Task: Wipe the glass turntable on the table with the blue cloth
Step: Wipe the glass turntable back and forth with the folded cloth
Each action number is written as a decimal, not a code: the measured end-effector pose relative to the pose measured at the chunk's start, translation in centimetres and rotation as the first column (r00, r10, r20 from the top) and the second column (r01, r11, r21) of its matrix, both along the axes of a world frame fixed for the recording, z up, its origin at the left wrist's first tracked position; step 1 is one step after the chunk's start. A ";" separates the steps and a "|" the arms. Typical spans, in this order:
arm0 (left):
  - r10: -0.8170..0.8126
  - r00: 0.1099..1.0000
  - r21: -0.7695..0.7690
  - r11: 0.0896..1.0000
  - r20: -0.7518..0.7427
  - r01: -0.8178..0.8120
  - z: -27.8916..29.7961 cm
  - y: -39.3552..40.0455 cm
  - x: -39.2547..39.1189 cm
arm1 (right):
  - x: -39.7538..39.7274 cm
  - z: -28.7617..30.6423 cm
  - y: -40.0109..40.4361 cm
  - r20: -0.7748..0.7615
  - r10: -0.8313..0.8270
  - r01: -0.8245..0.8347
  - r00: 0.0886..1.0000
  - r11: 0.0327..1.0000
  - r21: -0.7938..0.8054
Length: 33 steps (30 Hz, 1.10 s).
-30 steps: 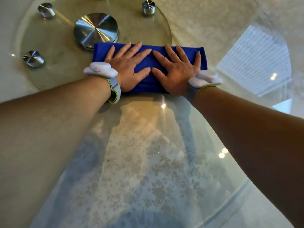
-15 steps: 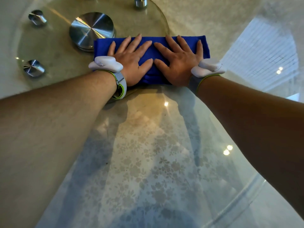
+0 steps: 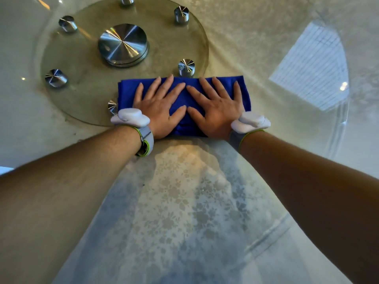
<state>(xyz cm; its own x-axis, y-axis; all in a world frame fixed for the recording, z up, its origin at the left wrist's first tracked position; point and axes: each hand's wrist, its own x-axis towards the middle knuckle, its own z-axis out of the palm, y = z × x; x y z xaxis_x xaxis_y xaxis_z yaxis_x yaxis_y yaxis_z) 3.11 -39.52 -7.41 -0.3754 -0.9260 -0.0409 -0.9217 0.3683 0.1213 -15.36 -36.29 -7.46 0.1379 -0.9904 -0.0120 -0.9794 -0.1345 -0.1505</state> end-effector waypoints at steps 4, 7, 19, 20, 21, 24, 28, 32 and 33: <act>-0.020 1.000 0.011 1.000 -0.006 0.020 0.3 4.8 0.8 | 1.0 0.4 5.1 0.026 0.007 -0.008 1.000 1.000 0.027; -0.034 0.999 0.008 0.999 0.006 0.034 1.0 9.3 1.5 | 2.0 1.1 9.8 0.037 0.022 -0.023 0.999 0.999 0.038; -0.152 0.988 0.100 0.983 -0.012 0.153 1.2 25.1 3.2 | 3.5 1.8 26.7 0.094 -0.035 0.019 0.995 0.986 0.164; -0.156 0.988 0.114 0.981 -0.020 0.157 1.2 26.3 3.2 | 3.5 2.0 27.9 0.104 -0.041 0.021 0.994 0.984 0.179; -0.161 0.987 0.130 0.978 -0.029 0.163 1.3 27.5 3.1 | 3.4 2.1 29.1 0.118 -0.047 0.024 0.992 0.981 0.192; -0.169 0.984 0.183 0.967 -0.061 0.177 1.7 30.4 3.0 | 2.8 2.4 31.9 0.141 -0.067 0.033 0.988 0.973 0.229; -0.135 0.988 0.224 0.963 -0.079 0.149 2.1 31.7 3.1 | 1.8 2.8 32.7 0.107 -0.038 0.009 0.994 0.967 0.255; -0.139 0.986 0.225 0.962 -0.093 0.157 2.2 29.6 3.7 | 1.5 3.1 30.3 0.072 -0.019 -0.002 0.997 0.962 0.273; -0.136 0.986 0.219 0.964 -0.092 0.153 2.1 28.6 3.7 | 1.3 3.0 29.3 0.063 -0.016 -0.002 0.998 0.962 0.271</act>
<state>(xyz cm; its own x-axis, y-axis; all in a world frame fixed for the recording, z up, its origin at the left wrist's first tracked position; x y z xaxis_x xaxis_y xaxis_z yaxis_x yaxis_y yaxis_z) 6.78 -10.90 -5.31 -0.5143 -0.8321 -0.2078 -0.8458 0.4520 0.2833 -14.04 -6.98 -4.44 0.1405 -0.9521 -0.2716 -0.9672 -0.0734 -0.2430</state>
